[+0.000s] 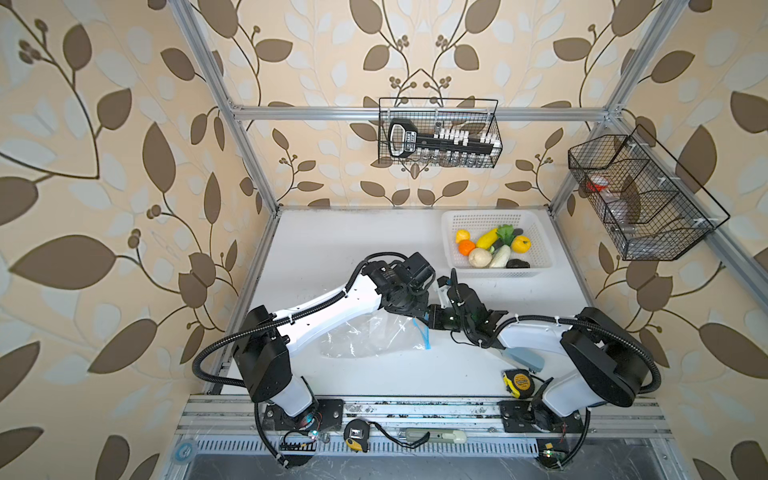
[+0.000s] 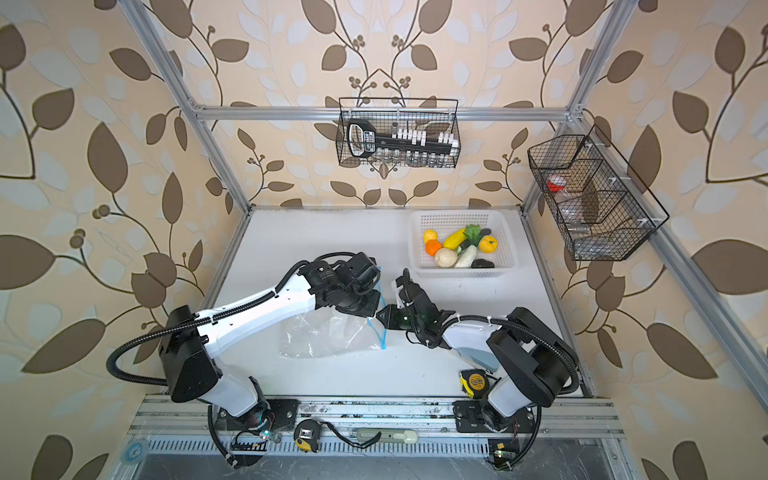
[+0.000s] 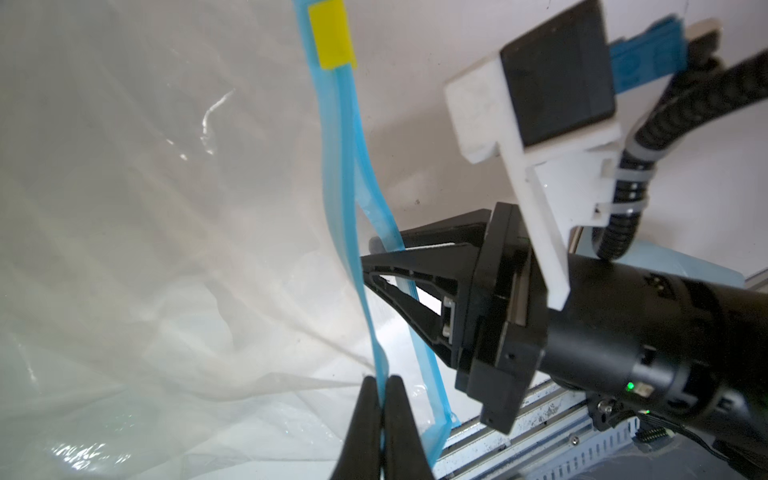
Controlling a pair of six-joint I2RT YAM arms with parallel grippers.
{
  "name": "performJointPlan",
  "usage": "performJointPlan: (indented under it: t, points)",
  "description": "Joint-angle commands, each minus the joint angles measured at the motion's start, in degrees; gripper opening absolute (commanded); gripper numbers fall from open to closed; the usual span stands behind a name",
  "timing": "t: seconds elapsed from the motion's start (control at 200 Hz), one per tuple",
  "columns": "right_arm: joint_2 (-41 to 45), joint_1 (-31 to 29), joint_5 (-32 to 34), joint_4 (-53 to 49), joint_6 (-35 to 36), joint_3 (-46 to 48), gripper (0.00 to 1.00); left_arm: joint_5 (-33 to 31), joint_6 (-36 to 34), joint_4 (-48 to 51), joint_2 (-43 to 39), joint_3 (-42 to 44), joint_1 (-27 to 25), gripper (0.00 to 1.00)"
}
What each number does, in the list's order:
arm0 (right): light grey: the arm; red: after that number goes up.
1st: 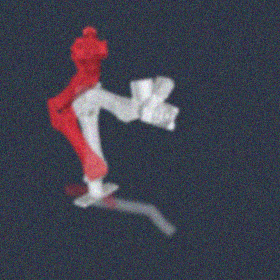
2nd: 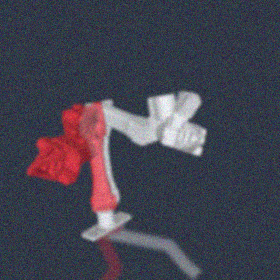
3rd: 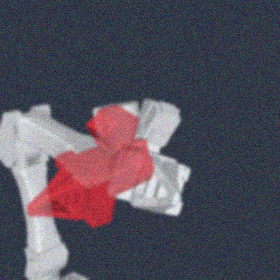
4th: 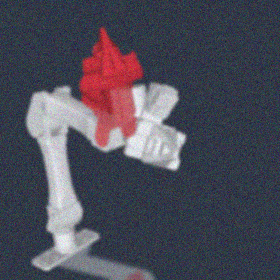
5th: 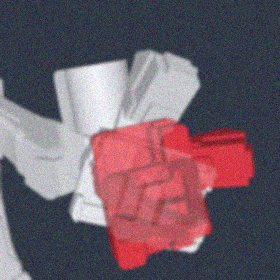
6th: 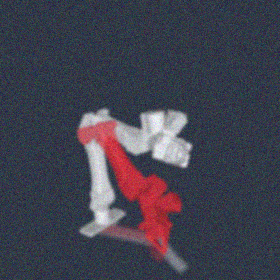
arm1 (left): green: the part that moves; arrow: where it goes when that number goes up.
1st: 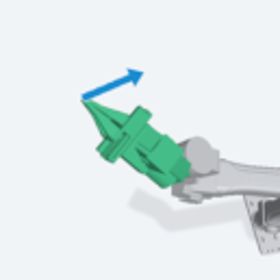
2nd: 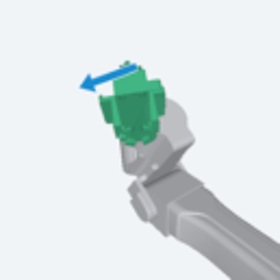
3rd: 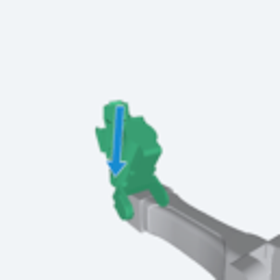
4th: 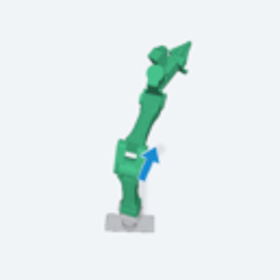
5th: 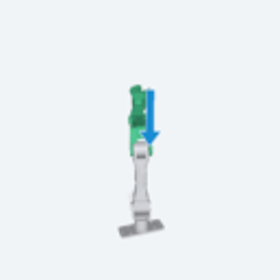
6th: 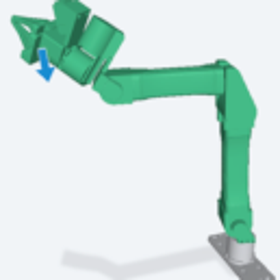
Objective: Place the food in the zip-top bag and seal the zipper
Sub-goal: 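Release the zipper with the right gripper and move it over the basket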
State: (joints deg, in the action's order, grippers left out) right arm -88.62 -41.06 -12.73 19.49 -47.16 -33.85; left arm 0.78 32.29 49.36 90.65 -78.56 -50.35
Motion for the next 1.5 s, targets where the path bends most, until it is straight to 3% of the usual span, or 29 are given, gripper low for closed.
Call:
performJointPlan:
  t: [0.0,0.14,0.51,0.795,0.94,1.1,1.355,1.494]
  points:
    - [-0.07,0.45,2.01,-2.17,-0.28,-1.21,0.22,-3.1,-2.49,6.86,1.98,-4.85,-0.67,0.0]
    - [0.8,-0.04,2.49,-2.61,0.24,-1.42,0.22,-6.07,-2.55,11.22,3.98,-7.89,-0.63,0.0]
    - [2.53,0.57,2.24,-4.53,0.97,-1.96,0.26,-10.35,-1.11,11.46,3.2,-8.32,-0.63,0.0]
    - [10.25,1.65,2.68,-14.93,5.08,-6.07,0.47,-9.97,-0.43,9.11,3.37,-8.02,-0.63,0.0]
    - [13.67,6.29,5.67,-24.2,10.51,-10.24,0.48,-9.82,-0.17,7.8,2.87,-7.16,-0.63,0.0]
    - [11.54,13.63,8.89,-34.6,17.35,-19.38,0.47,-9.65,-0.18,6.85,2.59,-6.44,-0.63,0.0]
    - [-0.56,25.34,15.19,-40.88,24.22,-33.41,0.45,-8.61,-0.81,5.66,2.86,-6.16,-0.54,0.0]
    - [-8.43,29.01,17.61,-48.93,28.32,-43.44,0.49,-8.47,-1.49,6.18,3.38,-7.12,-0.54,0.0]
